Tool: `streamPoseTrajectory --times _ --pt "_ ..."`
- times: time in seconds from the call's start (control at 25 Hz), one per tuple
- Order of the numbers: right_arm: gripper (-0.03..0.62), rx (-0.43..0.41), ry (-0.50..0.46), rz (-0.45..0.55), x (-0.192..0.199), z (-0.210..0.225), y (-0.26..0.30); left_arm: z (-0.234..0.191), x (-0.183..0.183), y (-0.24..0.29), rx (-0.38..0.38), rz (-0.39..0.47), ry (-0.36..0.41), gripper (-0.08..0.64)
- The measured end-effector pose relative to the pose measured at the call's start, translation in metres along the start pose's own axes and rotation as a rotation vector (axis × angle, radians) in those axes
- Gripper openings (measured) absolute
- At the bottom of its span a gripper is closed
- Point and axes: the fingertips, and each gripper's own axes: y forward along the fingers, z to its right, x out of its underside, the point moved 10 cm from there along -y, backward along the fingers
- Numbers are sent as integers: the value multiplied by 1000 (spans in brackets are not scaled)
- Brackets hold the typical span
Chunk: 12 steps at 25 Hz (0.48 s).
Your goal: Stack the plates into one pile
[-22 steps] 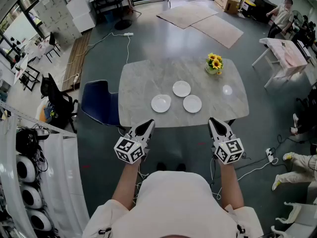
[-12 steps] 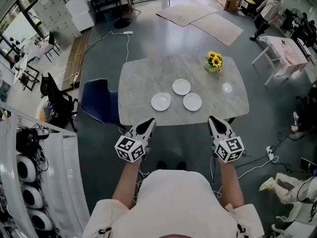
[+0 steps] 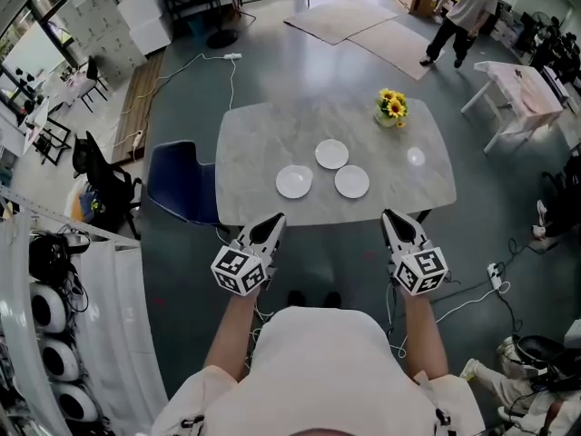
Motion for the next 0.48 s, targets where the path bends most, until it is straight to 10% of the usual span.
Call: streamPoseTrajectory --times 0.48 --pt "118 17 3 -26 7 -11 6 -8 2 -4 15 -11 -1 83"
